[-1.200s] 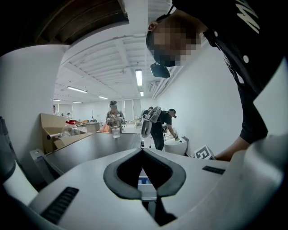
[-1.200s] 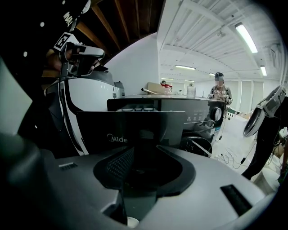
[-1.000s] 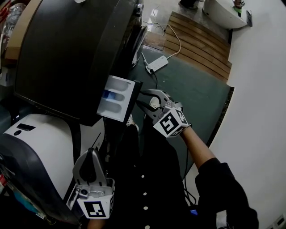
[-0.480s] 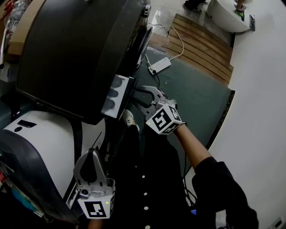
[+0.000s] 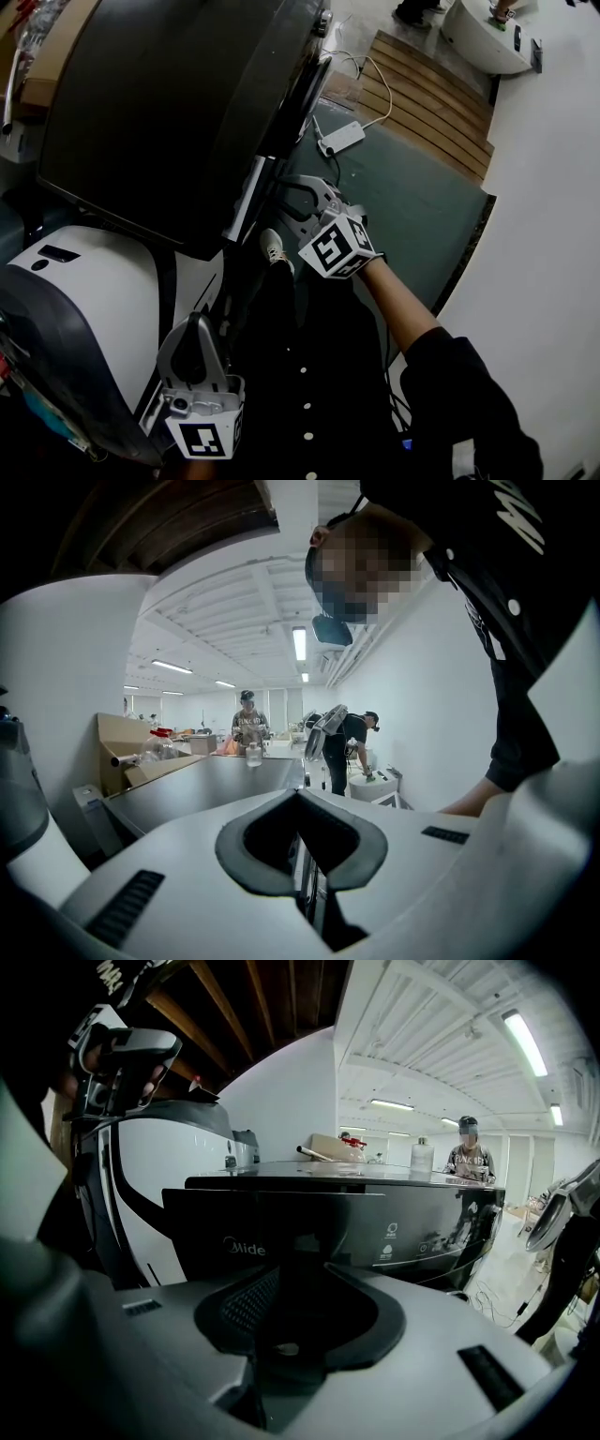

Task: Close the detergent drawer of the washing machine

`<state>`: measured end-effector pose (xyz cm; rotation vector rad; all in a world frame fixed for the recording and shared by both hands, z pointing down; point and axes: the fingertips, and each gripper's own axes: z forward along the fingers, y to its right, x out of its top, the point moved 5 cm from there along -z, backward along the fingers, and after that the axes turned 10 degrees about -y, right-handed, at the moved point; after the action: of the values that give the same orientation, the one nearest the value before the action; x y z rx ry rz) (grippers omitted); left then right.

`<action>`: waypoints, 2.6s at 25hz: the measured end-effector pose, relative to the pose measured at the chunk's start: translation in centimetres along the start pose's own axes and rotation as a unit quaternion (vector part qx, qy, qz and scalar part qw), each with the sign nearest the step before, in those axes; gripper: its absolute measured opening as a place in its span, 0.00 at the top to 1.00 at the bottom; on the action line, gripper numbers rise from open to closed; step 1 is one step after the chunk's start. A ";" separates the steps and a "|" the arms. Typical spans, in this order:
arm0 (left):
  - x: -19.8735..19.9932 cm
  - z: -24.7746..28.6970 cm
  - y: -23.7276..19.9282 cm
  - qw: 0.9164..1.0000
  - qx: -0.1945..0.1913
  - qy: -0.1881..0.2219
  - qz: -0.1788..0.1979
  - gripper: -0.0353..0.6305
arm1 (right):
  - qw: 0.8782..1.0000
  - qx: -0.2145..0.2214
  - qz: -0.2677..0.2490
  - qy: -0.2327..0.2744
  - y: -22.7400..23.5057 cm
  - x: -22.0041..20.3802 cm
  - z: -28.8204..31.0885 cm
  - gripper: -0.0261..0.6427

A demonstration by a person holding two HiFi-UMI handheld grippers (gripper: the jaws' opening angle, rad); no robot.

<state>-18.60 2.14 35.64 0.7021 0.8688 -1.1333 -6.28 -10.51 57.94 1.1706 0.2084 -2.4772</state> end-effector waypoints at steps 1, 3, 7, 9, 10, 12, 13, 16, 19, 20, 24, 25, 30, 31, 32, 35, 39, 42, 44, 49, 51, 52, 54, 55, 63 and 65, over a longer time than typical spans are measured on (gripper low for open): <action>-0.1 -0.1 -0.1 1.000 0.002 -0.001 0.002 0.94 | 1.000 0.000 0.000 0.001 0.0 0.1 0.2 0.75; -0.1 -0.2 -0.3 1.000 0.006 0.001 0.000 0.94 | 1.000 0.000 -0.001 0.003 0.0 0.4 0.5 0.75; -0.1 -0.3 -0.7 1.000 0.014 -0.001 -0.006 0.94 | 1.000 -0.003 -0.002 0.005 0.1 0.9 1.2 0.75; 0.0 -0.3 -0.8 1.000 0.017 0.000 -0.007 0.94 | 1.000 -0.002 -0.001 0.008 0.1 1.1 1.4 0.75; 0.0 -0.3 -0.9 1.000 0.019 0.000 -0.008 0.94 | 1.000 -0.002 0.000 0.009 0.1 1.2 1.5 0.75; -0.1 -0.2 -1.1 1.000 0.022 0.000 -0.011 0.94 | 1.000 -0.003 0.001 0.011 0.1 1.5 1.8 0.75; -0.2 -0.2 -1.2 1.000 0.022 -0.001 -0.013 0.94 | 1.000 -0.003 0.002 0.011 0.1 1.6 2.0 0.75; -0.5 -0.3 -1.3 1.000 0.021 -0.008 -0.020 0.94 | 1.000 -0.007 0.014 0.015 0.0 1.7 2.1 0.74; -0.5 -0.3 -1.6 0.999 0.025 -0.009 -0.021 0.94 | 0.999 -0.009 0.025 0.020 -0.2 1.6 2.1 0.76; -0.5 -0.3 -1.6 0.999 0.027 -0.008 -0.022 0.94 | 0.999 -0.008 0.024 0.021 -0.2 1.6 2.1 0.76; -0.9 -0.4 -2.0 0.999 0.028 -0.014 -0.026 0.94 | 1.000 -0.003 0.020 0.016 -0.1 1.6 2.3 0.76; -1.0 -0.4 -2.1 0.999 0.028 -0.014 -0.027 0.94 | 1.000 -0.003 0.022 0.015 -0.1 1.7 2.4 0.76; -1.0 -0.3 -2.1 0.999 0.027 -0.010 -0.033 0.94 | 1.000 -0.005 0.024 0.019 -0.1 1.9 2.4 0.76; -1.1 -0.4 -2.0 0.999 0.026 -0.011 -0.032 0.94 | 0.999 -0.006 0.025 0.020 -0.1 1.9 2.4 0.76; -1.1 -0.4 -2.0 0.999 0.026 -0.010 -0.031 0.94 | 0.999 -0.007 0.024 0.019 -0.1 1.9 2.5 0.76; -1.0 -0.5 -1.9 0.999 0.029 -0.011 -0.031 0.94 | 1.000 -0.008 0.018 0.016 0.0 2.1 2.8 0.76; -0.8 -0.9 -1.9 0.999 0.033 -0.010 -0.031 0.94 | 1.000 -0.012 0.013 0.016 -0.2 2.1 2.8 0.76; -0.6 -1.0 -1.9 0.999 0.038 -0.008 -0.027 0.94 | 1.000 -0.019 0.012 0.015 -0.2 2.1 2.7 0.76; -0.4 -1.1 -1.7 0.999 0.038 -0.006 -0.026 0.94 | 1.000 -0.023 0.012 0.016 -0.2 2.1 2.7 0.77; 0.2 -1.2 -1.6 0.999 0.038 0.000 -0.018 0.94 | 0.999 -0.032 0.007 0.003 -0.1 2.0 2.8 0.77; 0.5 -1.3 -1.7 0.999 0.041 0.002 -0.016 0.94 | 0.999 -0.040 0.017 -0.007 0.3 1.8 2.5 0.78; 0.6 -1.3 -1.7 0.999 0.042 0.004 -0.015 0.94 | 0.999 -0.045 0.026 -0.008 0.6 1.8 2.1 0.80; 1.0 -1.4 -1.8 0.999 0.045 0.009 -0.013 0.94 | 0.997 -0.055 0.048 0.000 1.4 1.8 0.8 0.88; 1.2 -1.4 -1.8 0.999 0.045 0.012 -0.010 0.94 | 0.997 -0.061 0.057 0.005 1.7 1.9 -0.1 0.89; 3.4 -0.5 -1.5 0.999 0.029 0.041 -0.001 0.94 | 0.990 -0.122 0.068 0.037 3.6 3.5 -7.9 0.91; 3.9 -0.3 -1.3 0.999 0.024 0.048 0.001 0.94 | 0.987 -0.134 0.072 0.050 3.9 4.2 -10.0 0.91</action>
<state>-19.21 0.20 32.04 0.8027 0.9247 -1.1280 0.00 -12.28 48.46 1.1525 0.4538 -2.1880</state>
